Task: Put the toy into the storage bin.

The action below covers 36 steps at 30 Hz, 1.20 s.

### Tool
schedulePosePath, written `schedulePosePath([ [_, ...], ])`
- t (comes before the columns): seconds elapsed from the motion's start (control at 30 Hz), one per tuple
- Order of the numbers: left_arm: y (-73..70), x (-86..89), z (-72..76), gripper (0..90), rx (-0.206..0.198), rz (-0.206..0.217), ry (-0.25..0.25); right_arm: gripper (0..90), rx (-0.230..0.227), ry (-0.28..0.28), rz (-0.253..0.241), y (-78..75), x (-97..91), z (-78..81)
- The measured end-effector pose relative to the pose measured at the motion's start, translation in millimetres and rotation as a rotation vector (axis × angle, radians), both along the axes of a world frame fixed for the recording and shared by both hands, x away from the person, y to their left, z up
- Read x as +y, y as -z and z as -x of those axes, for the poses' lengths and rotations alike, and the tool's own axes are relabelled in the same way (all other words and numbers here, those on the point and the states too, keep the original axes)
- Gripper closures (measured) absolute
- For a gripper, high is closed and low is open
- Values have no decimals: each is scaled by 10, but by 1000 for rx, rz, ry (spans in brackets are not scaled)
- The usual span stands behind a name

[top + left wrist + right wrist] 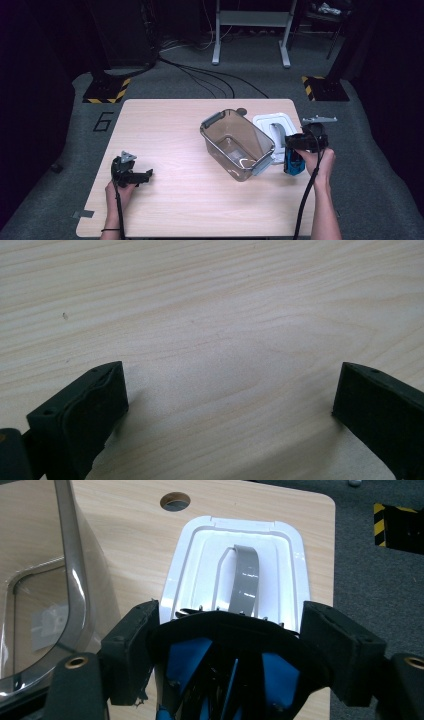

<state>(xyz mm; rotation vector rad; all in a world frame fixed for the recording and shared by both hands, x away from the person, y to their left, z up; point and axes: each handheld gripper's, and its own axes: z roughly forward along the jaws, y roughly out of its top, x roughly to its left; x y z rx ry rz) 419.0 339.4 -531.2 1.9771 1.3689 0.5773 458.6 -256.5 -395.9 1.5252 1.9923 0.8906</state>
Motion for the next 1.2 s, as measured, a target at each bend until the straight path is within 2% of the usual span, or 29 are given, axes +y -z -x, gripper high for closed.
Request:
schedulePosePath([
  [0.37, 0, 0, 0, 10, 0, 0, 0, 247, -1, 22, 16, -72, 3, -143],
  [0.63, 0, 0, 0, 10, 0, -2, 0, 247, -16, 32, 9, -123, 3, -202],
  [1.2, 0, 0, 0, 10, 0, -1, -1, 247, -65, 39, 50, -288, 50, -330],
])
